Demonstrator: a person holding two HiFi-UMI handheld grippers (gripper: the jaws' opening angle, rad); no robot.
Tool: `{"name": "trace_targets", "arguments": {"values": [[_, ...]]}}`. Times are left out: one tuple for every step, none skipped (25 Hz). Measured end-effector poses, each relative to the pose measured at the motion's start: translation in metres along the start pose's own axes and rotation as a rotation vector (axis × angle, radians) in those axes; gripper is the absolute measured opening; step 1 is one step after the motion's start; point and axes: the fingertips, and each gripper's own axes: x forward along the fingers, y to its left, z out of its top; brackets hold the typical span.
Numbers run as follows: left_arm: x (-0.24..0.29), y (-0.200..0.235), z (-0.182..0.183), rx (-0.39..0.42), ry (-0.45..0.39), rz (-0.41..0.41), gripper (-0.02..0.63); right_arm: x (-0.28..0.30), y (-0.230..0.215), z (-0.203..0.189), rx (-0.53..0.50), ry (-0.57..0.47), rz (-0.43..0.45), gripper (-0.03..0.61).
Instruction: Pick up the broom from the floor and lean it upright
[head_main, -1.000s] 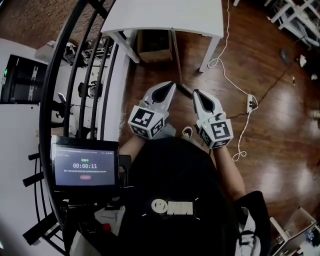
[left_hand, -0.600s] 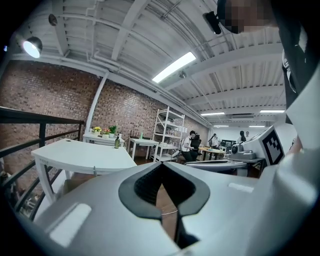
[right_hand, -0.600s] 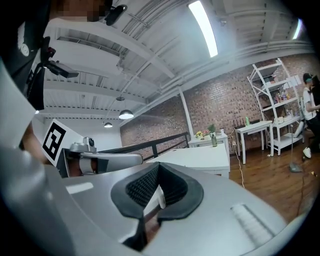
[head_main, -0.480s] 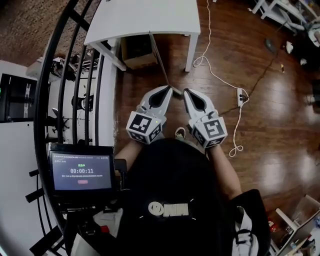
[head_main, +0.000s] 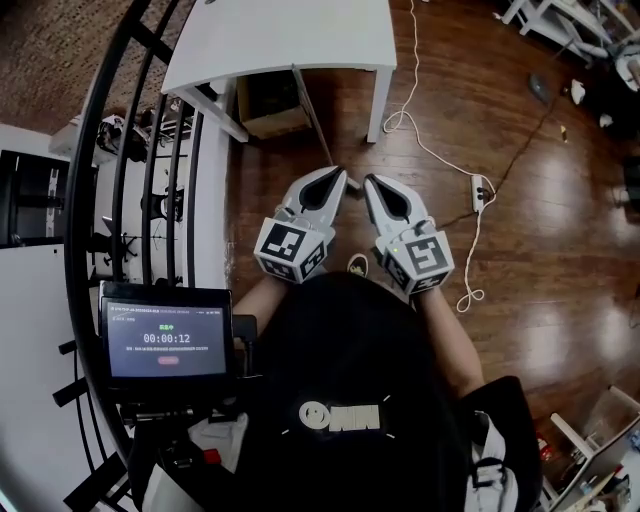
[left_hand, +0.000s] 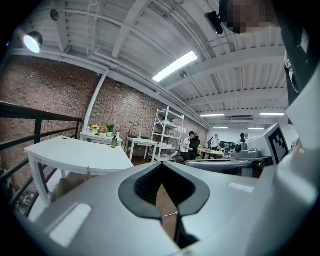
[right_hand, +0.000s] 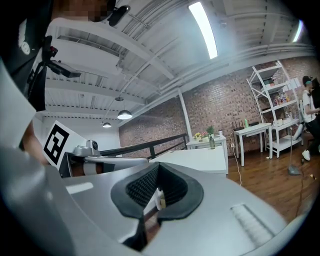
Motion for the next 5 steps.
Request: {"name": "trace_targets", "arguments": {"values": [[0.002, 0.000, 0.003, -0.002, -0.001, -0.002, 0.012, 0.001, -0.002, 0.002, -0.001, 0.000, 0.001, 0.003], [0.005, -0.002, 0.005, -0.002, -0.002, -0.003, 0.012, 0.000, -0.005, 0.004, -0.001, -0.001, 0.003, 0.003], [0.008, -0.006, 0.006, -0.002, -0.001, -0.002, 0.012, -0.002, -0.009, 0.004, -0.001, -0.003, 0.004, 0.003], [0.011, -0.011, 0.006, -0.001, 0.001, -0.001, 0.012, -0.006, -0.013, 0.005, 0.001, -0.005, 0.006, 0.003], [0.015, -0.017, 0.006, 0.000, 0.004, 0.001, 0.012, -0.010, -0.018, 0.004, 0.002, -0.008, 0.009, 0.003]]}}
